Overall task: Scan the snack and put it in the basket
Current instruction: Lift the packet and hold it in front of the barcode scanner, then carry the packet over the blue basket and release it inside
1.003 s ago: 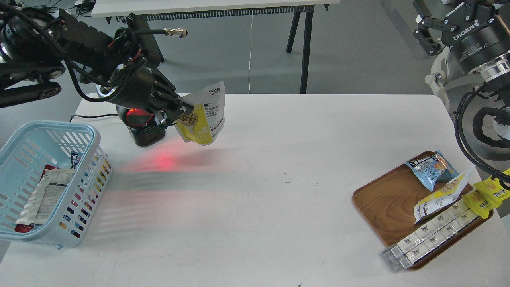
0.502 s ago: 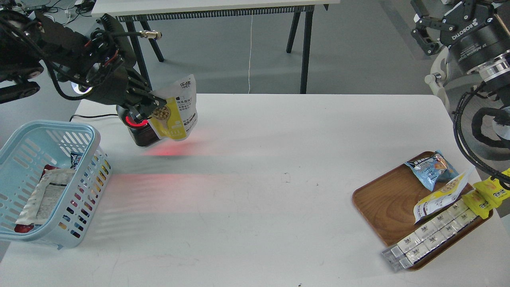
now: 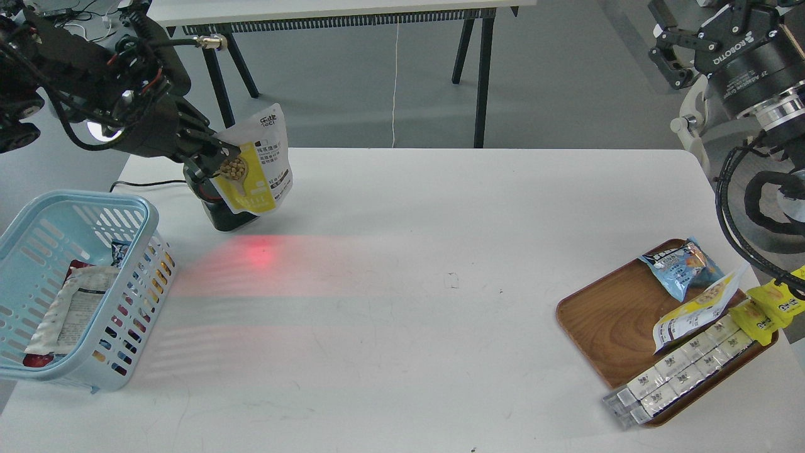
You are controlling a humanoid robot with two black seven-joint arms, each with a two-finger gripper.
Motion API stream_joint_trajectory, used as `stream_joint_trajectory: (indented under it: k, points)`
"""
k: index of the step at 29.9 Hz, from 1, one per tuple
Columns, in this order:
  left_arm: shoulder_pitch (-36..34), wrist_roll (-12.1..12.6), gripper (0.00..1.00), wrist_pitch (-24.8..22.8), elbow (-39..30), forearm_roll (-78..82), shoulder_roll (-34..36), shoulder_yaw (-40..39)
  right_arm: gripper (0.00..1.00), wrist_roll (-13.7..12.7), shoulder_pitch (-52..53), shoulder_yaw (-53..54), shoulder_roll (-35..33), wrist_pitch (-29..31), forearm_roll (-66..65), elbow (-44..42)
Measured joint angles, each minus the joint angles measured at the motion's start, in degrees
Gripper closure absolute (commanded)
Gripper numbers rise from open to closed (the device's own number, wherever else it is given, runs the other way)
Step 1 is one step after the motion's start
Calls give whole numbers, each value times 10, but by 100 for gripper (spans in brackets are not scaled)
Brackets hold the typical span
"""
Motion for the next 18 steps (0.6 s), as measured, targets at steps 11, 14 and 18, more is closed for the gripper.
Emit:
stream_joint_trajectory:
  k: [11, 14, 18]
  points:
    - [-20, 0, 100, -26, -5, 1, 53, -4, 3, 0, 0, 0, 1, 2, 0, 1]
    - [-26, 0, 100, -32, -7, 1, 82, -4, 3, 0, 0, -1, 1, 2, 0, 0]
    - [-41, 0, 100, -50, -13, 1, 138, -8, 3, 0, 0, -1, 2, 2, 0, 0]
